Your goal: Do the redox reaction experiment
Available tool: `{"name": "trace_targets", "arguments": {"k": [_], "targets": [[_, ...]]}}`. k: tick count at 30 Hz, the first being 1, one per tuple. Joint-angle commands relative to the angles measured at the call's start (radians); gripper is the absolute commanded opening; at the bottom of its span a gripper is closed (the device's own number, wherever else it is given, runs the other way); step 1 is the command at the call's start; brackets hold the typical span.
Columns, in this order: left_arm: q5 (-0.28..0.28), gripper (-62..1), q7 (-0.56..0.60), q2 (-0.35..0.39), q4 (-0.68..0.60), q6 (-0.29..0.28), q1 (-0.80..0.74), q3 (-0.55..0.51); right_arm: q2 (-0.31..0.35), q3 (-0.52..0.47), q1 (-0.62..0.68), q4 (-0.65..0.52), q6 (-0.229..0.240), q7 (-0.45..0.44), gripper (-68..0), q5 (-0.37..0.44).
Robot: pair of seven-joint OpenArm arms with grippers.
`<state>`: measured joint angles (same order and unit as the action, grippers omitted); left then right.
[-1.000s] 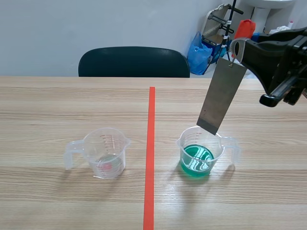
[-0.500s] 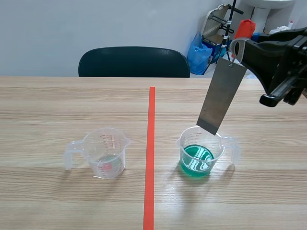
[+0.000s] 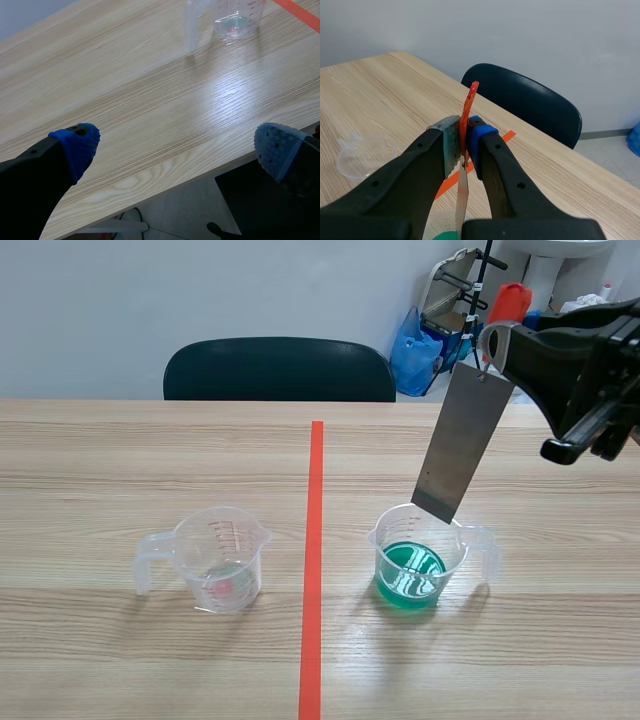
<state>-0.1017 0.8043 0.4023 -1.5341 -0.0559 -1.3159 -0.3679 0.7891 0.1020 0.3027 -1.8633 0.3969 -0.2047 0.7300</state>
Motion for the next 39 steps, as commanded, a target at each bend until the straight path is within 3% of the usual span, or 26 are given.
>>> {"name": "trace_targets", "arguments": {"k": [1,26,30,33,34,37,39], "targets": [[-0.006,1.4,0.015,-0.002,-0.021,-0.002,-0.001,0.003,0.006,-0.002,-0.014,-0.008,-0.004,-0.019,-66.9,0.01],[-0.009,-0.1,0.06,0.022,-0.021,-0.01,-0.001,0.003,0.004,-0.002,-0.014,-0.008,-0.003,-0.021,-66.9,-0.046],[-0.01,-35.8,0.06,0.08,-0.021,-0.011,-0.001,0.003,0.003,-0.002,-0.014,-0.009,-0.003,-0.023,-66.9,-0.047],[-0.009,-54.6,0.055,0.135,-0.021,-0.023,0.002,0.003,0.003,-0.002,-0.014,-0.009,0.035,-0.023,-66.9,-0.048],[-0.009,-57.4,0.049,0.159,-0.021,-0.035,0.013,0.003,0.003,-0.002,-0.014,-0.009,0.047,-0.023,-66.8,-0.049],[-0.02,-57.8,-0.008,0.241,-0.021,-0.119,0.079,0.01,0.003,-0.002,-0.014,-0.009,0.048,-0.023,-66.9,-0.049],[-0.072,-57.8,-0.055,0.298,-0.021,-0.197,0.146,0.024,0.003,-0.002,-0.014,-0.009,0.049,-0.023,-66.9,-0.049]]}}
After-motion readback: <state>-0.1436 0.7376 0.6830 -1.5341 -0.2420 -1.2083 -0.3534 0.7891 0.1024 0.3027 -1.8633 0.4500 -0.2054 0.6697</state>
